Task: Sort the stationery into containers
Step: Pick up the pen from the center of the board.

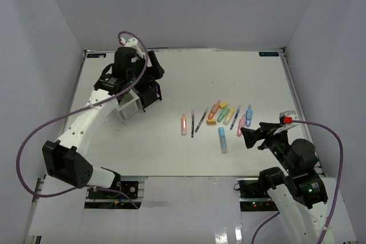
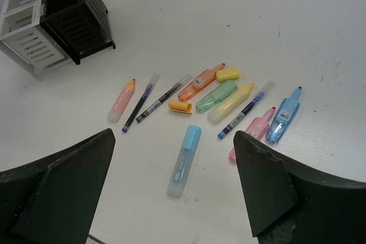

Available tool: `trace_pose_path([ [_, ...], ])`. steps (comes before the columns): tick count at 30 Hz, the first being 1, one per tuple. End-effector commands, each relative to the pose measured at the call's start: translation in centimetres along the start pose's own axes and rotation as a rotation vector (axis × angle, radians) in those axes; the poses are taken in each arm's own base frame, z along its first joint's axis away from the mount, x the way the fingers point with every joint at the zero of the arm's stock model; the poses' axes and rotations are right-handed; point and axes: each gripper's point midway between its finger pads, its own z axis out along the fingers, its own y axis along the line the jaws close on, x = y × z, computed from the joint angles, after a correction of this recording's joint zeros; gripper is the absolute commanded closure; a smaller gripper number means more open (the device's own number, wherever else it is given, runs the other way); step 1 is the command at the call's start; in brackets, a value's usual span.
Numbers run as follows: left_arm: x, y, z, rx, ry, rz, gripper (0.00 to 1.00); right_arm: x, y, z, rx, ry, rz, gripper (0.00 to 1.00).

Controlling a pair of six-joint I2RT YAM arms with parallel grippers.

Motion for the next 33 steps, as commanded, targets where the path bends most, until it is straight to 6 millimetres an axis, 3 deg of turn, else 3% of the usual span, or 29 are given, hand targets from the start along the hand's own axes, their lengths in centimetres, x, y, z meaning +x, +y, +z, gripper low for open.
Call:
trace_pose_path([
  [1,7.0,-4.5,-0.3,0.091,0.297,-0.022,0.04,-0.9,0.2,0.2,-0.012,-0.034,-0.015,0.09],
  [2,9.9,-5.4,0.6,0.077,0.387,-0.002,0.04,-0.9,0.2,0.2,-0.013,-0.034,-0.013,0.09],
  [4,11.6,-6.2,1.3,0.043,0.445,0.020,0.04,-0.8,0.1,0.2,-0.008,-0.035,-0.012,0.09],
  [5,14.1,-6.8,2.4,0.015,0.504,0.040,0.04,-0.9,0.2,0.2,-0.009,-0.038,-0.010,0.09],
  [7,16.0,-6.8,2.9,-0.054,0.546,0.065,0.04,-0.9,0.2,0.1,-0.011,-0.039,-0.011,0.08],
  [12,20.5,-9.4,5.3,-0.089,0.619,0.116,0.07,-0.9,0.2,0.1,-0.013,-0.043,-0.011,0.08],
  [15,21.9,-10.7,6.2,-0.083,0.638,0.134,0.16,-1.0,0.2,0.1,-0.012,-0.046,-0.012,0.08],
  [16,23.3,-10.5,7.0,-0.101,0.661,0.140,0.17,-0.9,0.2,0.1,-0.013,-0.045,-0.012,0.08],
  [18,23.8,-11.2,7.6,-0.102,0.663,0.151,0.22,-1.0,0.3,0.1,-0.014,-0.048,-0.013,0.08],
  [20,25.3,-10.8,8.4,-0.133,0.688,0.163,0.27,-1.0,0.3,0.1,-0.017,-0.047,-0.014,0.08],
  [30,27.7,-9.9,10.7,-0.203,0.695,0.174,0.47,-1.0,0.4,0.0,-0.026,-0.053,-0.018,0.08],
  [33,28.7,-9.4,11.2,-0.217,0.709,0.183,0.48,-1.0,0.4,0.0,-0.026,-0.054,-0.020,0.07],
])
